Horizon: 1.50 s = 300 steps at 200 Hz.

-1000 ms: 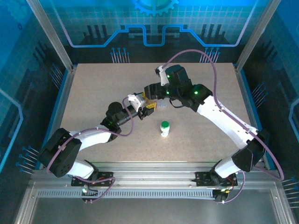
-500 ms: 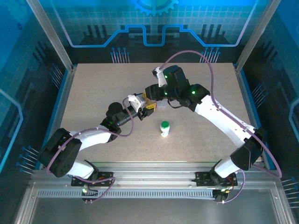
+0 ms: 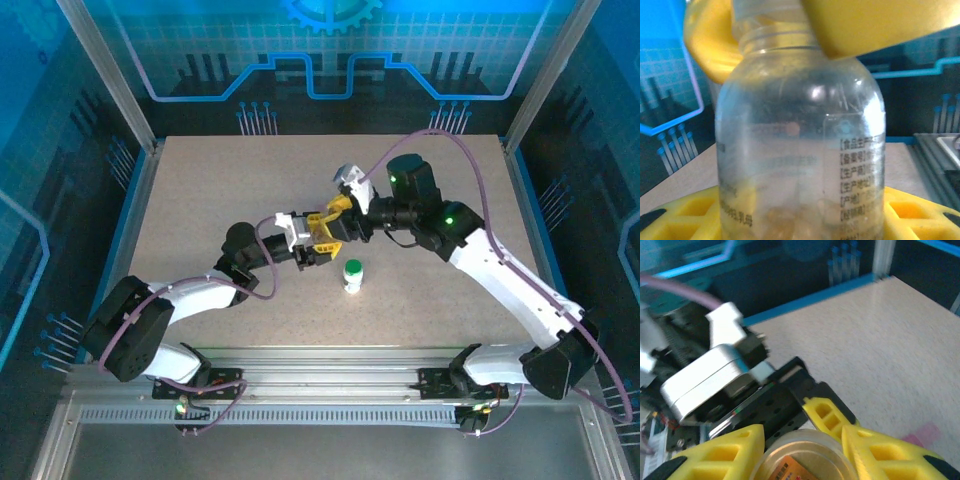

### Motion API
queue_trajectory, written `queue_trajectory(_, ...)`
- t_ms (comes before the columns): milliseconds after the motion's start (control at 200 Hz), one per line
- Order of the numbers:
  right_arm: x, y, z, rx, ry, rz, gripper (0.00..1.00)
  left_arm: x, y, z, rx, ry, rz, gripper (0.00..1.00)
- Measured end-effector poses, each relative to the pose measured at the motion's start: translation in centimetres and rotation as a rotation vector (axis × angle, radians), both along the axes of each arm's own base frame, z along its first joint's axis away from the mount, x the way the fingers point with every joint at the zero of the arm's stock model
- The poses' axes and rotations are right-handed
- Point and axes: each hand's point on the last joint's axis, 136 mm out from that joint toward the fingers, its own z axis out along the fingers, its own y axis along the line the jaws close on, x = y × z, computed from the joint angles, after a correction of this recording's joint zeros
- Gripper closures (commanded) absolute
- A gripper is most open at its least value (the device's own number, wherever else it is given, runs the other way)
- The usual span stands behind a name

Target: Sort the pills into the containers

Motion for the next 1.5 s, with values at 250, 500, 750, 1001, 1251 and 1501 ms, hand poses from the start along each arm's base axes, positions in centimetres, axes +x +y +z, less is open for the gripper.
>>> queue_trajectory(250, -2.6, -1.2, 3.2, 0.079, -0.142, 0.183, 0.89, -2.0, -0.7, -0.4, 0.02, 0.032, -0.131, 1.0)
queue_trajectory(500, -2.8, -1.9, 5.0, 0.102, -0.207, 0.191, 0.97, -2.1, -0.8, -1.5, 0.06, 0.088, -0.146, 1.0)
queue_trajectory(750, 1.3, -4.8, 3.1, 0.046, -0.218, -0.149, 1.0, 0.4, 0.4, -0.4, 0.037, 0.101, 0.042, 1.0)
queue_trajectory(1001, 4.4, -9.6, -0.6, 0.053, -0.152, -0.476, 1.0, 3.3, 3.0, -2.0, 0.063, 0.219, 0.297, 1.0)
queue_trajectory(1251, 5.3, -10.7, -5.2, 0.081, -0.088, -0.566, 1.0, 4.6, 6.0, -6.9, 0.208, 0.402, 0.501, 1.0)
queue_trajectory(1501, 5.3, -11.1, -10.0, 0.078, -0.054, -0.592, 1.0, 4.8, 7.2, -11.2, 0.418, 0.472, 0.545, 1.0)
